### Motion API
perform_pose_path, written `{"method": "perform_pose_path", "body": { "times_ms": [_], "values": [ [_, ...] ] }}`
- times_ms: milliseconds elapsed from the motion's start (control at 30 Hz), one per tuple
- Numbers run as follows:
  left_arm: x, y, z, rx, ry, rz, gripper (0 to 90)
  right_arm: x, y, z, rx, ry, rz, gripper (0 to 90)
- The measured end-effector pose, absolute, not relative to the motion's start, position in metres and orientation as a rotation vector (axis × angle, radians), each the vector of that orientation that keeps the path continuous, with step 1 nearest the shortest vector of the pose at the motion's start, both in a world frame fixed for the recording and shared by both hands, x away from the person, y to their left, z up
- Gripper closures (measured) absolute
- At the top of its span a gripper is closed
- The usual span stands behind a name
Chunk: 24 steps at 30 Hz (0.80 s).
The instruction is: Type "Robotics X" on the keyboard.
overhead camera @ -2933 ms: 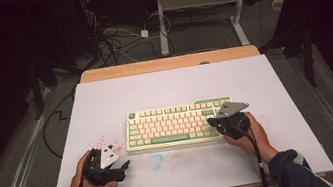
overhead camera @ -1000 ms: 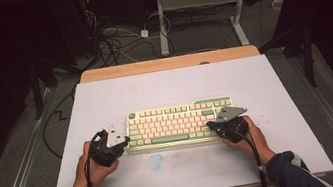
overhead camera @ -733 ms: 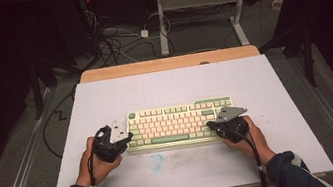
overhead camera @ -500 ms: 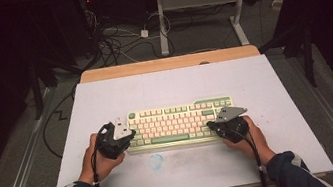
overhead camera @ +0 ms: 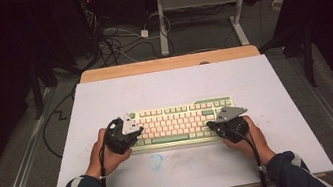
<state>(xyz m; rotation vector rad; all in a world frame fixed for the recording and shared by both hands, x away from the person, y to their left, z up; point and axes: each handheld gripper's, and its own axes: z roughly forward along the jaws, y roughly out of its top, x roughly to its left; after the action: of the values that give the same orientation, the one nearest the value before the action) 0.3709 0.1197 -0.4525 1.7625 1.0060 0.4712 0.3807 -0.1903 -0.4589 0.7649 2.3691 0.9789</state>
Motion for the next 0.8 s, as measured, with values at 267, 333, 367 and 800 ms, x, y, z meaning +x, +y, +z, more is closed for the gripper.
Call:
{"method": "perform_pose_path", "body": {
  "times_ms": [267,333,367,800],
  "values": [
    [0.374,0.109,-0.456,1.786,0.992,0.446,87.0,0.381,-0.19,-0.459,0.765,2.369,0.979,90.0],
    [0.374,0.106,-0.457,1.792,0.986,0.443,87.0,0.381,-0.19,-0.459,0.765,2.369,0.98,90.0],
    [0.373,0.105,-0.457,1.793,0.984,0.436,87.0,0.381,-0.19,-0.459,0.765,2.369,0.981,90.0],
    [0.374,0.091,-0.465,1.839,0.966,0.414,87.0,0.381,-0.191,-0.459,0.766,2.369,0.982,90.0]
  ]
}}
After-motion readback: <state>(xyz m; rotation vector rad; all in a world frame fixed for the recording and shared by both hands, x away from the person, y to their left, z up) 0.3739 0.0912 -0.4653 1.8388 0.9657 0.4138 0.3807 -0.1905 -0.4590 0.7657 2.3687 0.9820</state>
